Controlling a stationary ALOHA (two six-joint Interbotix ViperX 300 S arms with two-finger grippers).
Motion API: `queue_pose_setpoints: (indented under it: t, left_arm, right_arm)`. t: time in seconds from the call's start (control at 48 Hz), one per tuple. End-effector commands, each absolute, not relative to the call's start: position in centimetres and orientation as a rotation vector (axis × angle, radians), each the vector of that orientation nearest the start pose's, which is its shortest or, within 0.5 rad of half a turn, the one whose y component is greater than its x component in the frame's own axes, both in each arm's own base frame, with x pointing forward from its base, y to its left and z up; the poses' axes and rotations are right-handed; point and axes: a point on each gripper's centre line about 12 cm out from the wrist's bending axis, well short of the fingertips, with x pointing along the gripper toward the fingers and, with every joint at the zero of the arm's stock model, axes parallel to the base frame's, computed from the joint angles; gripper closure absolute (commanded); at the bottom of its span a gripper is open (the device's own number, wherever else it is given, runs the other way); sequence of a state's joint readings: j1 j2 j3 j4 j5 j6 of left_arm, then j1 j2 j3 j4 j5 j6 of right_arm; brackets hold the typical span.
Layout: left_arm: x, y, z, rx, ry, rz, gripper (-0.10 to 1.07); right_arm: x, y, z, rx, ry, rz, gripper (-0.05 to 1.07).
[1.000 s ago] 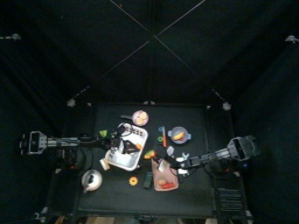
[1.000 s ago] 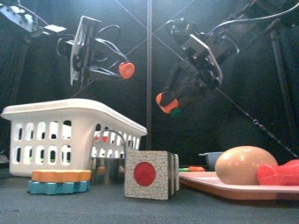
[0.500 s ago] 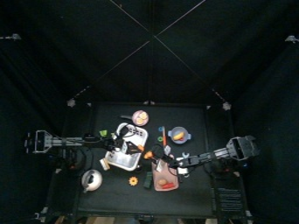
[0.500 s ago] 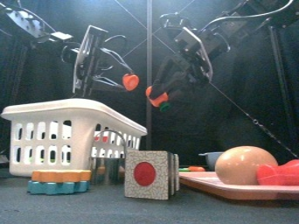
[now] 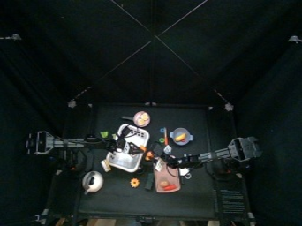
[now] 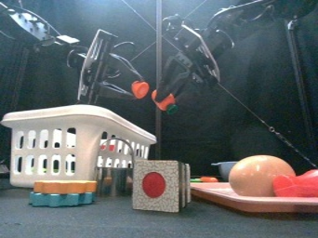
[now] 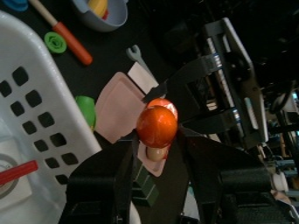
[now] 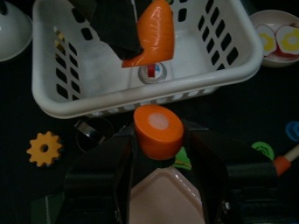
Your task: Put together carrot and place on plate
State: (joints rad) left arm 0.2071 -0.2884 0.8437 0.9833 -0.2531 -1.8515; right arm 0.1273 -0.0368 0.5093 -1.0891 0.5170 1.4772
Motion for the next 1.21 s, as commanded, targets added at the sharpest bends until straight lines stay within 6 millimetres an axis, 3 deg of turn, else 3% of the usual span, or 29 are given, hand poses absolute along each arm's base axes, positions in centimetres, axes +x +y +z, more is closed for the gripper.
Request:
queue_pose_setpoints:
  t: [0.0,0.25,0.688,1.188]
  left_arm:
    - [33.0,4.4,22.9,-0.963,0.374,0.174,0.25]
    - [33.2,4.1,22.7,-0.974,0.381,0.170,0.25]
    - [34.4,2.9,22.1,-1.003,0.411,0.149,0.25]
    - [34.5,2.8,22.1,-1.002,0.409,0.143,0.25]
  right_arm:
    - [40.1,-0.2,23.8,0.225,0.631,-0.460,0.48]
    - [41.0,-0.1,25.1,0.160,0.697,-0.380,0.48]
    - [42.1,-2.0,24.0,0.130,0.760,-0.407,0.48]
    - [42.0,-1.7,23.0,0.126,0.745,-0.356,0.48]
